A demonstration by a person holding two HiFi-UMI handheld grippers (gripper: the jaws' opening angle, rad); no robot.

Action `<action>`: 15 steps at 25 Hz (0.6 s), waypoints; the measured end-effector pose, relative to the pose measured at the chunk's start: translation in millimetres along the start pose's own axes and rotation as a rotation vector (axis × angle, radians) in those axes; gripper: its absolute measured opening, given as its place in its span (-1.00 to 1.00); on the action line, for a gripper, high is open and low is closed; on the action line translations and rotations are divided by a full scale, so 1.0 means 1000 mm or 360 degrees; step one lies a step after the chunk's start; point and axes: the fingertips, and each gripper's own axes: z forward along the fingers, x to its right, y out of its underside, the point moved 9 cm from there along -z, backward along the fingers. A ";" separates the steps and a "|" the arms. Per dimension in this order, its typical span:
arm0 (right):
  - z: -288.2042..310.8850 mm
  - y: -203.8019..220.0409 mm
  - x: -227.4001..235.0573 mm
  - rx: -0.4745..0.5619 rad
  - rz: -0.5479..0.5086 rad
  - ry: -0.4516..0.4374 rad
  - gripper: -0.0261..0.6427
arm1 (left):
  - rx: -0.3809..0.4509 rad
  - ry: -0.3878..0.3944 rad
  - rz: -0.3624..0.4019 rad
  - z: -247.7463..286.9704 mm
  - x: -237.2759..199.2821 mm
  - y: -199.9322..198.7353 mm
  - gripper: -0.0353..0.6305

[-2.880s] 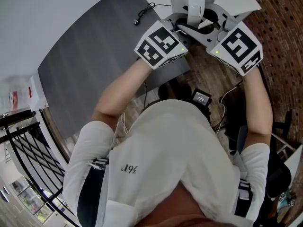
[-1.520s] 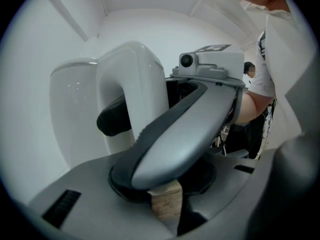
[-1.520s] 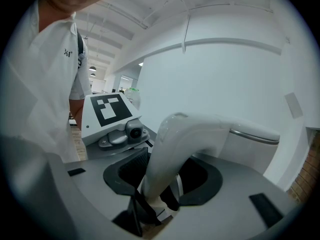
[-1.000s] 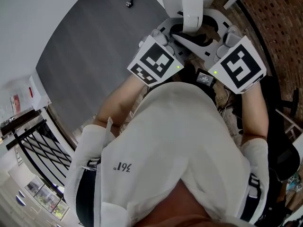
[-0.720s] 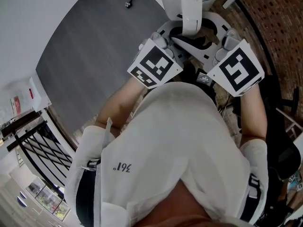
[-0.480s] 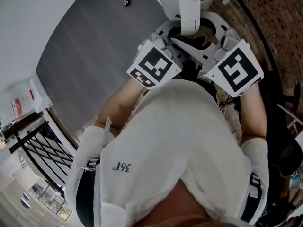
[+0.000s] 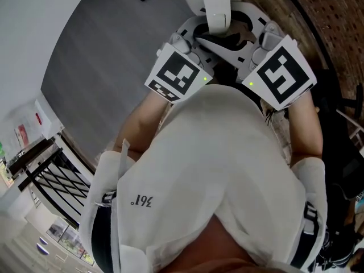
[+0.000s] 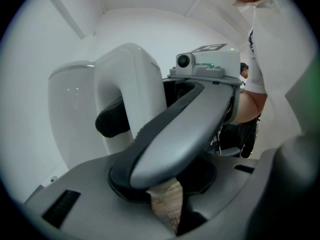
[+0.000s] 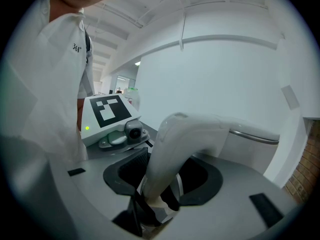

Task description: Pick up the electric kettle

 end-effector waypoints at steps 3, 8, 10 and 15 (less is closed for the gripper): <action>-0.002 0.000 0.003 -0.0007 0.0004 0.0004 -0.42 | 0.0001 0.0007 0.0001 0.003 -0.002 -0.002 -0.56; -0.002 0.002 -0.001 -0.0012 0.0011 0.0008 -0.41 | 0.0001 0.0018 0.0003 0.002 0.002 0.000 -0.56; -0.002 0.004 -0.006 -0.0014 0.0014 0.0010 -0.41 | 0.0001 0.0025 0.0005 0.001 0.006 0.003 -0.56; -0.003 0.004 -0.010 -0.0020 0.0015 0.0020 -0.41 | 0.0005 0.0033 0.0011 -0.001 0.010 0.004 -0.56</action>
